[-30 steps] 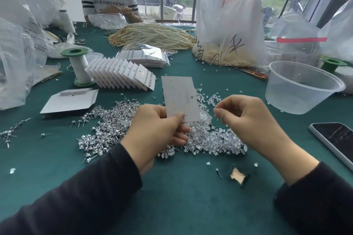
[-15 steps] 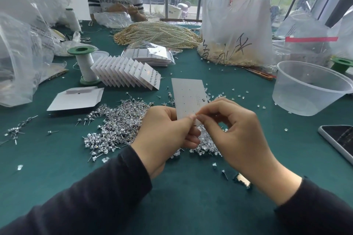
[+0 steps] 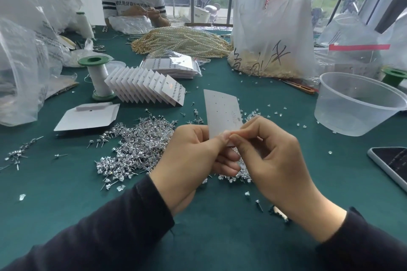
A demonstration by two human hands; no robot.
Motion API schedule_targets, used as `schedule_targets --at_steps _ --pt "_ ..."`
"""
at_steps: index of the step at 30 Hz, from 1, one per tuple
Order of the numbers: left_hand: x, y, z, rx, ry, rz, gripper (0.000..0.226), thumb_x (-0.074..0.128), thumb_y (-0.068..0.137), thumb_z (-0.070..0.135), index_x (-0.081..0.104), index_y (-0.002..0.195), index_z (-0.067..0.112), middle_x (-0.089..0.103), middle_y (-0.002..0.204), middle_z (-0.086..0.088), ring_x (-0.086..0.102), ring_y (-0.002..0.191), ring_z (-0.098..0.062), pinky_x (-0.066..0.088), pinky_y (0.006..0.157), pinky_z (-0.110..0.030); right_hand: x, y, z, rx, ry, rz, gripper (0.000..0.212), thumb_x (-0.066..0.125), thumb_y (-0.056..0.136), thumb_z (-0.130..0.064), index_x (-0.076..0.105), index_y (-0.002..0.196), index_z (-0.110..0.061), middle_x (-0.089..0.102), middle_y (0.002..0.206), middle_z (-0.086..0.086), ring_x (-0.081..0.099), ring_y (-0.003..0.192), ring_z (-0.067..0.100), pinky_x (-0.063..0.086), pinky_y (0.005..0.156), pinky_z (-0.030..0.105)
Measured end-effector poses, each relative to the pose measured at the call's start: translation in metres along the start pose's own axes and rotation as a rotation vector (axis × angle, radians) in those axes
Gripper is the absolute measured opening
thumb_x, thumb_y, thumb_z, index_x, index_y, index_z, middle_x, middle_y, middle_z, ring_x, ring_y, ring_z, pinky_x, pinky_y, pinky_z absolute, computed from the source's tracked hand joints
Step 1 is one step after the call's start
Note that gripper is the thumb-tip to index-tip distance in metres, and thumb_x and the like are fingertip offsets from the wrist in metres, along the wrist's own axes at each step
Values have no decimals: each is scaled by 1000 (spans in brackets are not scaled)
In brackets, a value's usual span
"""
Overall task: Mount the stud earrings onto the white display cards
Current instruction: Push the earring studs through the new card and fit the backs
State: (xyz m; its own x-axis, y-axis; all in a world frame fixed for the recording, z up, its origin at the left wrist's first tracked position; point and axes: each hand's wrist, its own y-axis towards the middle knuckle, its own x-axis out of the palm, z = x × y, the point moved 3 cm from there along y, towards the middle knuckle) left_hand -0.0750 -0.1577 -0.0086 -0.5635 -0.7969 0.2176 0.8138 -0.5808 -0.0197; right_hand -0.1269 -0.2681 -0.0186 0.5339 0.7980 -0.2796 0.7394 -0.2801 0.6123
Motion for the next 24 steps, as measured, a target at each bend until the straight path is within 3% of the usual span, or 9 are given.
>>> schedule_targets --at_steps 7,20,24 --pt "-1 2 -4 -8 23 29 26 51 90 4 59 66 0 56 46 -6 53 36 -15 45 37 -18 -3 0 1 50 -54 -5 1 64 77 -16 64 77 -16 66 73 1 64 70 18 52 67 35" --pt "-2 4 -1 127 170 35 28 50 90 4 58 63 3 56 44 -2 53 36 -15 46 37 -20 -2 -3 -7 -76 -160 66 6 63 78 -7 61 74 -10 59 70 -3 59 68 15 50 64 32" --pt "-5 9 2 86 119 -79 28 55 87 20 60 67 1 59 49 -6 53 39 -17 44 38 -20 -2 -3 -8 -114 -204 93 6 63 77 -5 61 74 -10 60 70 -2 58 68 15 49 65 28"
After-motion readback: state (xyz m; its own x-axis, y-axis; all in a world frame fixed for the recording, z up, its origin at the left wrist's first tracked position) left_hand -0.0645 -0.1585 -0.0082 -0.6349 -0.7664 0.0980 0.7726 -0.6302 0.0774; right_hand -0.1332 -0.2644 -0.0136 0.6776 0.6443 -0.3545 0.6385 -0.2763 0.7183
